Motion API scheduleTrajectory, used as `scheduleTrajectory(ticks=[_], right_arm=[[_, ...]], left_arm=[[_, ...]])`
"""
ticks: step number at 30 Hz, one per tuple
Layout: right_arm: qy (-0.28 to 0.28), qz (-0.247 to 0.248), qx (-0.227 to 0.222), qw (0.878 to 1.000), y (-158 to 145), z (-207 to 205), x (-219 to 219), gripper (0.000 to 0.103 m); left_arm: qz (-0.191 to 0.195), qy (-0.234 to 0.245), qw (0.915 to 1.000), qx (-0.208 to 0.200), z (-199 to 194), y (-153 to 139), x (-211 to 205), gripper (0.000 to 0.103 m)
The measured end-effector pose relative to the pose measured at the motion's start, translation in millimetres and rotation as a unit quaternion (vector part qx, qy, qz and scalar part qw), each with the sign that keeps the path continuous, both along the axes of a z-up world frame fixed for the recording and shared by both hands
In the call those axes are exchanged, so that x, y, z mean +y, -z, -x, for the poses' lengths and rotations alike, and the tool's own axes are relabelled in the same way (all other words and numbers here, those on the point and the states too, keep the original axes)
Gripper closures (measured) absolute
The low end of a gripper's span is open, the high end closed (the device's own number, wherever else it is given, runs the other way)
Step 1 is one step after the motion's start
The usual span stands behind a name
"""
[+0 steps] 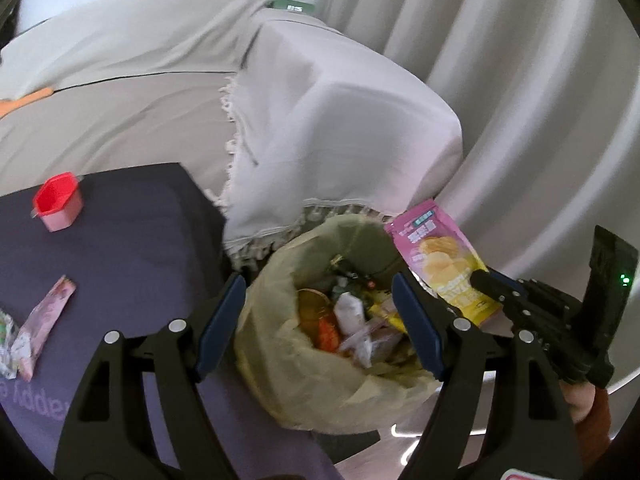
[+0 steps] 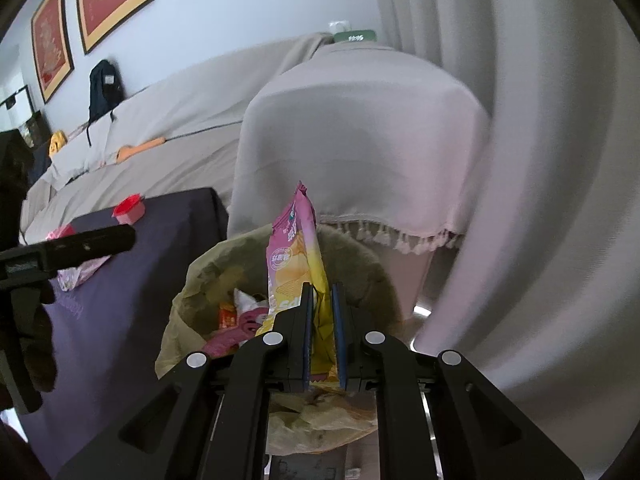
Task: Collect trash
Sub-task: 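Release the chip bag into the trash bag with the right gripper while the left gripper returns to the table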
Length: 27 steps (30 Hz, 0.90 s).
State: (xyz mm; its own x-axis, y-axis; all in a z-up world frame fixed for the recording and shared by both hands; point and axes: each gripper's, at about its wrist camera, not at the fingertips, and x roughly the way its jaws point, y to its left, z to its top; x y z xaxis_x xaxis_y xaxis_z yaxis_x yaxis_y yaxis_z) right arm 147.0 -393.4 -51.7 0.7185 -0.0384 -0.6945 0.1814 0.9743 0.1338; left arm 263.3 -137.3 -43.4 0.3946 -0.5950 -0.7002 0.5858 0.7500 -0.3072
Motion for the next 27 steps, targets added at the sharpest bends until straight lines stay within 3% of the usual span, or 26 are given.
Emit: scheduleTrajectory(ticks=[11,18,19,22,27], right_arm=[[0.001,-0.005,0.059,0.998,48.2,-23.1,19.5,0.092],[0.014,-0.039,0.091,0.995,71.5,-34.4,21.9,0.091],[0.014,-0.041,0.097,0.994,72.7,-35.6,23.3,0.086],[0.020,-0.035,0.097,0.994,71.3,-38.7,29.1,0.058],[0.034,-0.006,0.070,0.997,53.0,-39.9,44.1,0.053]], left_arm=[[0.004,-0.049,0.9984,0.028,-9.2,10.7,67.7,0.031],[0.012,-0.129,0.9910,0.035,-24.2,17.3,152.5,0.031],[0.014,-0.140,0.9893,0.039,-25.3,19.2,163.7,0.031],[0.019,-0.172,0.9838,0.046,-27.5,22.1,198.7,0.031],[0.010,-0.224,0.9734,0.047,-25.3,21.3,259.2,0.031]])
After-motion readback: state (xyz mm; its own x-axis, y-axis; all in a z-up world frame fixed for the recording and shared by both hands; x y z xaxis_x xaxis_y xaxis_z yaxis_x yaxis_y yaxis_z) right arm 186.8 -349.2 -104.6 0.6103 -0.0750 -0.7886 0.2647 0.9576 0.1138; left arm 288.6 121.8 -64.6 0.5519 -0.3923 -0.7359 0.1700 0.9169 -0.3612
